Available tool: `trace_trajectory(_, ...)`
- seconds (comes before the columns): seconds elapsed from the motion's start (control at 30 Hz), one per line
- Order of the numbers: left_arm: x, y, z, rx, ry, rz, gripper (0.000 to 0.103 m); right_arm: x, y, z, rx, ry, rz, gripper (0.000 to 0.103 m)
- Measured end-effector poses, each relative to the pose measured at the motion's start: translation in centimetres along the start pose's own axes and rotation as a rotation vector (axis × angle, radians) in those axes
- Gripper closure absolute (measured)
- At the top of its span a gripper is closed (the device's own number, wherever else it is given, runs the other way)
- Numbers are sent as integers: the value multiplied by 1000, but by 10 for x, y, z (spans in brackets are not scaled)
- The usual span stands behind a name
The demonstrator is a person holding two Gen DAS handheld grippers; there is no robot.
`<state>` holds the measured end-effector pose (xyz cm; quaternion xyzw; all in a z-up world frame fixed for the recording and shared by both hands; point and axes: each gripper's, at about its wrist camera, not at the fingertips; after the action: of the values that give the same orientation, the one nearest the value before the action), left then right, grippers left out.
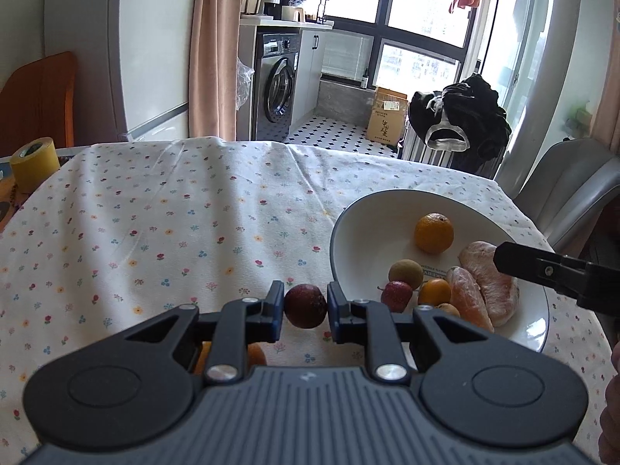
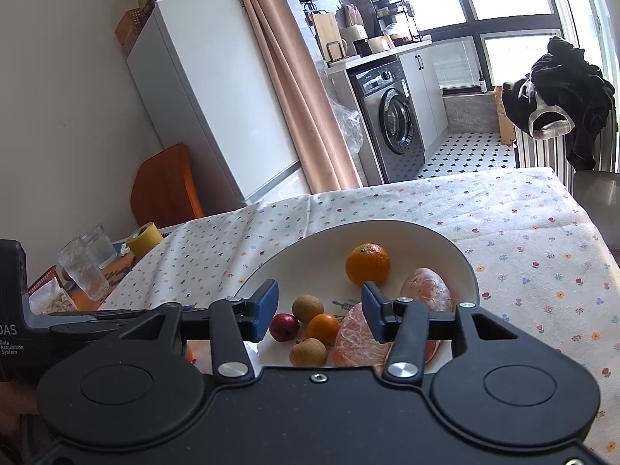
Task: Organize fruits
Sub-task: 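Lower the red plum into the bowl and open the left tool, then move both tools back over the tangerine and kumquat on the tablecloth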
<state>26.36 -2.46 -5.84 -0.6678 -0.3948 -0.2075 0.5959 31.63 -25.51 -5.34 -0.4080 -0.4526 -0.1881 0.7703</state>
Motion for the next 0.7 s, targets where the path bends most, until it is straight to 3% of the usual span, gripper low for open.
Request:
trace_trajectory(0.27,-1,-5,-26,-76,44,-16,81,4,-8,-4,2,13,-27,52)
trace_trajectory(0.33,0,-7,-28,-63,55,-26,77,4,-9,-3,5,11,-31,52)
trace_trajectory(0.7,4,-25,-5,-10,7,-40,74,5,-11,9,34,-15,-30,51)
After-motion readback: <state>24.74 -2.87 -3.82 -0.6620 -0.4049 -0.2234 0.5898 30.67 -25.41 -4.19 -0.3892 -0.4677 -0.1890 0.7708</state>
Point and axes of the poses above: each gripper's, at about its wrist camera, not at the fingertips, and y roughly the way its jaws point, z to its left, x to its top, and after that the axes turned 7 degrees about -y, right-handed
